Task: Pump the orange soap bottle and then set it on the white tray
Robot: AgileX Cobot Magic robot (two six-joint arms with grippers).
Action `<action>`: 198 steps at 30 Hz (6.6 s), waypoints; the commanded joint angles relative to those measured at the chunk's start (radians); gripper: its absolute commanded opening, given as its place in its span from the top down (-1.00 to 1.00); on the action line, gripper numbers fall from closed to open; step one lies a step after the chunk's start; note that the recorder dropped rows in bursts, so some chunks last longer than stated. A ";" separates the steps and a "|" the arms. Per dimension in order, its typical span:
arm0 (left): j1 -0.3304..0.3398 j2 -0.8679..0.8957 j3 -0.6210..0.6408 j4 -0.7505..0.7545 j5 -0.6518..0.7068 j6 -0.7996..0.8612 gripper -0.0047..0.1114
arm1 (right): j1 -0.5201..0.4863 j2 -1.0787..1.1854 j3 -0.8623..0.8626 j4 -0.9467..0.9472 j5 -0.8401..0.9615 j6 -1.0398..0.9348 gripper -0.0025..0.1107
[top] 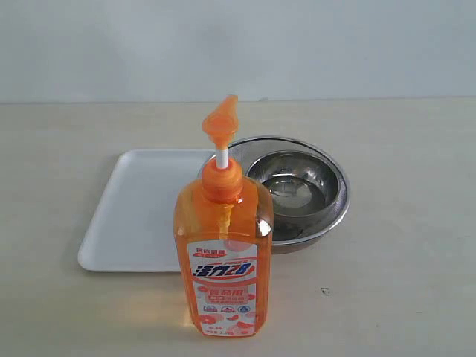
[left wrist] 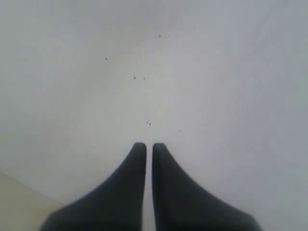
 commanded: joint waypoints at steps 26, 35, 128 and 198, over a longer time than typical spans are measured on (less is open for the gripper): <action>-0.307 0.782 -0.628 -0.735 0.934 1.492 0.84 | 0.004 -0.004 0.000 0.001 -0.009 0.000 0.96; -0.307 0.748 -0.291 -1.395 0.830 2.197 0.84 | 0.004 -0.004 0.000 0.001 -0.009 0.000 0.96; -0.294 1.230 -0.253 -1.289 0.990 2.331 -0.57 | 0.004 -0.004 0.000 0.001 -0.009 0.000 0.96; -0.383 1.026 -0.414 -1.277 1.032 1.658 -0.57 | 0.004 -0.004 0.000 0.001 -0.009 0.000 0.96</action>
